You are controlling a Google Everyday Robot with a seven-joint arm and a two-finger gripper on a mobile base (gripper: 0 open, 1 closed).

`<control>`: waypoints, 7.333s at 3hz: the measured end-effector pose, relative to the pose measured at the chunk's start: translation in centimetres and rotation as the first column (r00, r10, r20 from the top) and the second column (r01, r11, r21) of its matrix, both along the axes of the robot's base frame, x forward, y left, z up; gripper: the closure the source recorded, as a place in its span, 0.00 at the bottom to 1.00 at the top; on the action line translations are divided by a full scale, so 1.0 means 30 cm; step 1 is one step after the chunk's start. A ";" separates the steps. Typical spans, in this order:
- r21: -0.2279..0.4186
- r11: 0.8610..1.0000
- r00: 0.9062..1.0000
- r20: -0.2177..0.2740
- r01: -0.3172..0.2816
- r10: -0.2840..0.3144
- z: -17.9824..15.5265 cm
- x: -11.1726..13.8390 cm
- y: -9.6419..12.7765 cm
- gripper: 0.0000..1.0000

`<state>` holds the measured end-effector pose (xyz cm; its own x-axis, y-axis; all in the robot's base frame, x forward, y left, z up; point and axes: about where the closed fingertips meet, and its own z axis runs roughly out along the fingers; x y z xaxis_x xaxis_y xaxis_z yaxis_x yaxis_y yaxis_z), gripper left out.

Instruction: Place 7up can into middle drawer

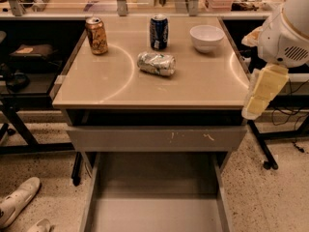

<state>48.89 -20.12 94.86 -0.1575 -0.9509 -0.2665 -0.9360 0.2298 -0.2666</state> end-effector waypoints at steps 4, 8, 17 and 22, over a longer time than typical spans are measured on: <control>0.457 0.886 0.995 0.089 -0.080 0.044 -0.133 0.405 0.296 0.00; 0.539 0.831 0.990 0.104 -0.135 0.094 -0.279 0.570 0.475 0.00; 0.574 0.790 0.976 0.134 -0.216 0.170 -0.333 0.696 0.616 1.00; 0.658 0.743 0.982 0.188 -0.124 -0.002 -0.252 0.077 0.459 1.00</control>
Offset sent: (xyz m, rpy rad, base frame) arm 0.1173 0.0772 -0.0192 0.4811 -0.1597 0.0575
